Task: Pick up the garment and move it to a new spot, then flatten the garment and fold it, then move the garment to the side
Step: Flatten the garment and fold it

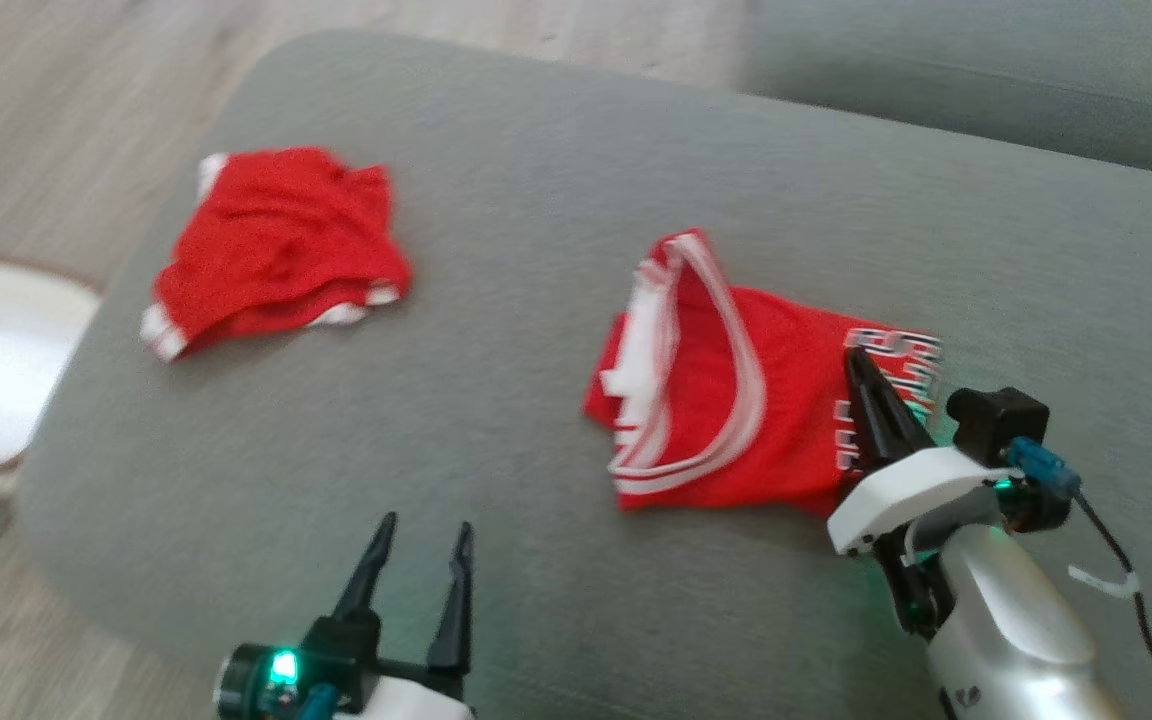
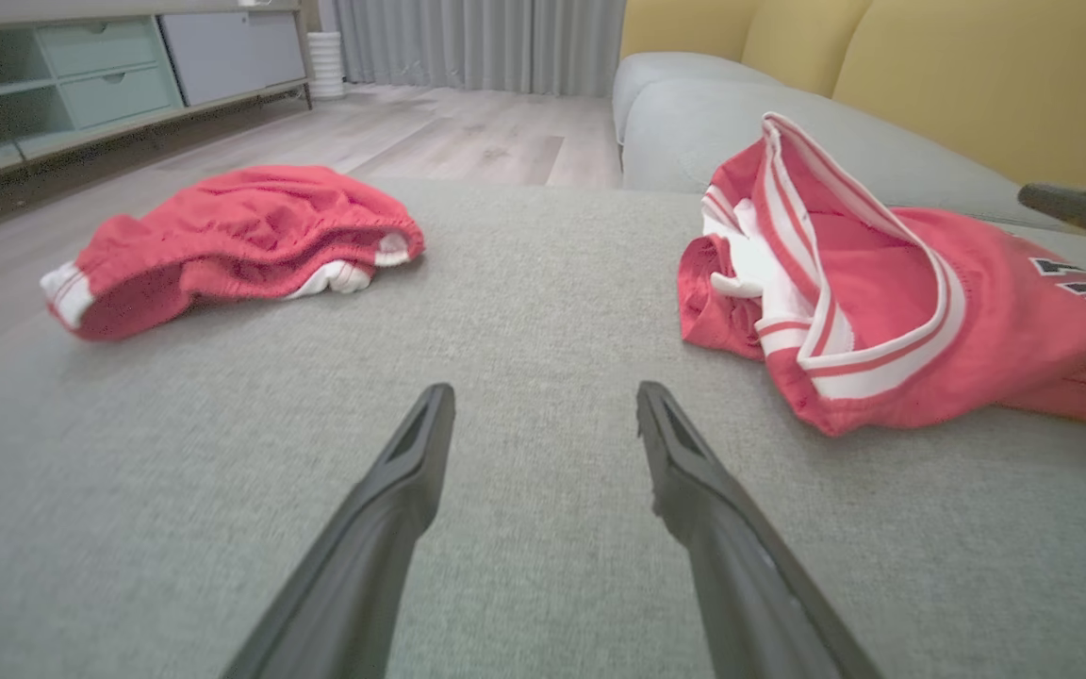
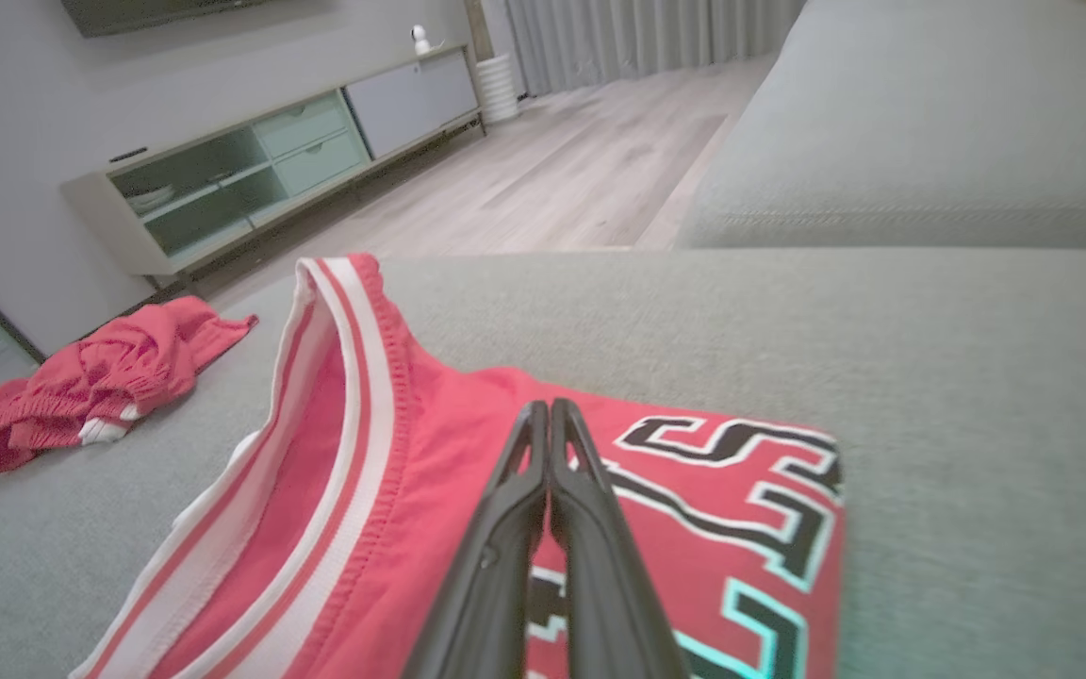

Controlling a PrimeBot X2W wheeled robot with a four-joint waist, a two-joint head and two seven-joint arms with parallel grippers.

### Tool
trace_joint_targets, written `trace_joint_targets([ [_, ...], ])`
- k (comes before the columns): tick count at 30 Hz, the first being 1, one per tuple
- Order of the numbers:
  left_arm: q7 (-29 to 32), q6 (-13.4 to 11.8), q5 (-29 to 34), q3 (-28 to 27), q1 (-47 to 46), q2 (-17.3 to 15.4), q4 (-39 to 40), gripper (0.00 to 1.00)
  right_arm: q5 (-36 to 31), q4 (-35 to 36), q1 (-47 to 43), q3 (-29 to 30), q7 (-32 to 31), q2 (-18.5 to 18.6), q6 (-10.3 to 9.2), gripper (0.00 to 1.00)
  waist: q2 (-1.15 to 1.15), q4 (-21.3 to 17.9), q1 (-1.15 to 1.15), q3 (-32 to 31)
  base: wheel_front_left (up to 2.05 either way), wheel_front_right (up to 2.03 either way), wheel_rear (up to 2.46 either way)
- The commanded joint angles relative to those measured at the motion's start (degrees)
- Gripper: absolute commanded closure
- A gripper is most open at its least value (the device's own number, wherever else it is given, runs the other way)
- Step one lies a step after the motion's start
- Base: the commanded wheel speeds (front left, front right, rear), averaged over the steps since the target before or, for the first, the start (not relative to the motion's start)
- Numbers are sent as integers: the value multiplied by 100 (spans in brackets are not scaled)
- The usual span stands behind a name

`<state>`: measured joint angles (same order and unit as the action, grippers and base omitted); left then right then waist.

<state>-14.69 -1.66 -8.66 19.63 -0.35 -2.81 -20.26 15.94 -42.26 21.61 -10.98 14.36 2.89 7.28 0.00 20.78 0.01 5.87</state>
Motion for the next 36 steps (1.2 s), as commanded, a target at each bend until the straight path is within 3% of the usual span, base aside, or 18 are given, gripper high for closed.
trace_joint_targets([
  [1,-30,-13,-72,-76,-242,-7,152,0,-46,-4,246,-68,63,-2,21,100,0,577,-1,288,0,0,0],
  [7,-30,-69,-261,163,-294,-7,282,0,-311,-536,559,-24,63,-2,21,100,0,1125,-1,497,0,0,0],
  [15,-30,-206,-388,184,-322,-7,499,0,-302,-912,1000,-503,63,-2,21,100,0,1204,-1,695,0,0,0],
  [23,-30,-120,-376,287,-490,-7,456,0,-100,-1044,1160,-618,63,-2,21,100,0,1154,-1,587,0,0,0],
  [24,-30,-111,-374,284,-509,-7,445,0,-90,-986,1132,-581,63,-2,21,97,0,1107,-1,545,0,0,0],
  [25,-30,-109,-367,262,-524,-7,441,0,-94,-905,1106,-557,63,-2,21,55,0,1025,-1,511,0,0,0],
  [26,-30,-110,-353,235,-536,-7,440,0,-94,-818,1070,-521,63,-2,21,0,0,935,-1,471,0,0,0],
  [36,-31,-126,-167,-215,-554,-7,450,0,-267,373,314,152,63,-2,21,0,0,-236,-1,34,0,0,0],
])
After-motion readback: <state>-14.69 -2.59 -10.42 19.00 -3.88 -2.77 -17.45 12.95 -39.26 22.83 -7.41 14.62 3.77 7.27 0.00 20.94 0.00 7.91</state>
